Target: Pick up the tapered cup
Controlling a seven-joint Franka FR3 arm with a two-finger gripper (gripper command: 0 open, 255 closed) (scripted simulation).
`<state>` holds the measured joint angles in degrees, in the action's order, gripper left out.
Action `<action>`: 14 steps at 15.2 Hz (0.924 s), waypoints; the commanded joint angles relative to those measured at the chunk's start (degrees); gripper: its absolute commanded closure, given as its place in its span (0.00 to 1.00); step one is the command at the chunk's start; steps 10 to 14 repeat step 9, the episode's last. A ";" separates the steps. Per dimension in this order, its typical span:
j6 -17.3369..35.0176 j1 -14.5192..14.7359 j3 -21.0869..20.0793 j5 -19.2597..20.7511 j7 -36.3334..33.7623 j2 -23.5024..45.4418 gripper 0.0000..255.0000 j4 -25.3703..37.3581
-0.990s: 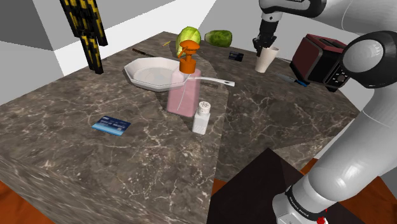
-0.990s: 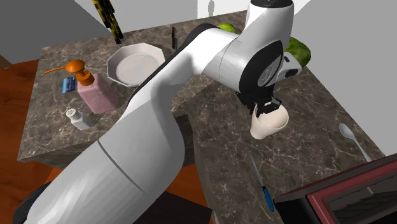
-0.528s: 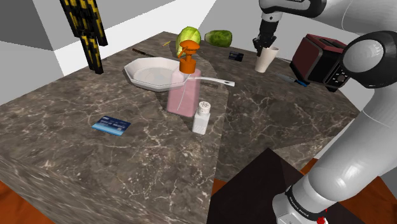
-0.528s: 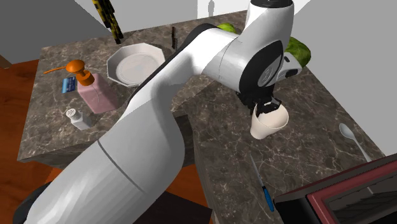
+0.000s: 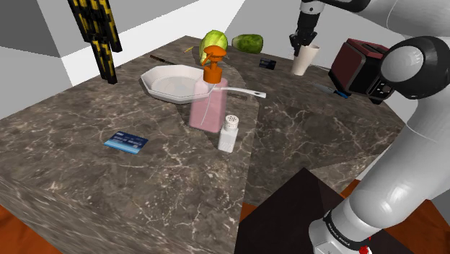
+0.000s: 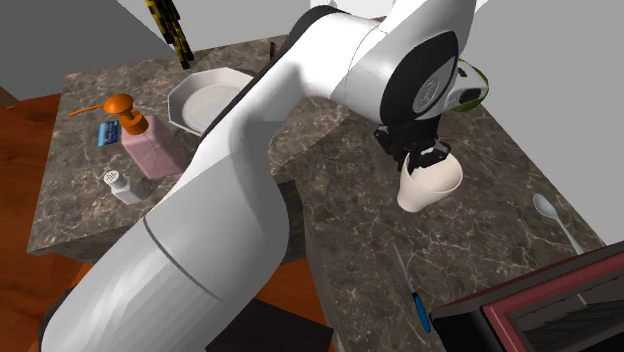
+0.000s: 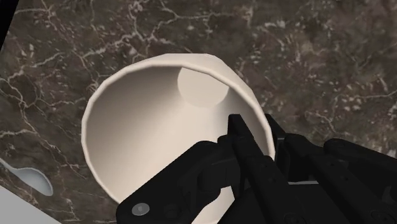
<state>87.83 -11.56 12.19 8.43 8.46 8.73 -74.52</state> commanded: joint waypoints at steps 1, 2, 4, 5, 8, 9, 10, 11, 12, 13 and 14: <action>-1.92 -0.19 0.10 -0.21 0.52 0.92 1.00 2.88; -2.90 -0.26 0.13 -0.32 0.73 1.41 1.00 4.36; -4.93 -0.43 0.20 -0.55 1.16 2.51 1.00 7.52; -5.99 -0.53 0.24 -0.68 1.39 3.13 1.00 9.21; -8.40 -0.79 0.33 -0.99 1.91 4.63 1.00 13.14; -8.40 -0.79 0.33 -0.99 1.91 4.63 1.00 13.13; -8.40 -0.79 0.33 -0.99 1.91 4.63 1.00 13.13; -8.40 -0.79 0.33 -0.99 1.91 4.63 1.00 13.13; -8.40 -0.79 0.33 -0.99 1.91 4.63 1.00 13.13; -8.40 -0.79 0.33 -0.99 1.91 4.63 1.00 13.13; -8.40 -0.79 0.33 -0.99 1.91 4.63 1.00 13.13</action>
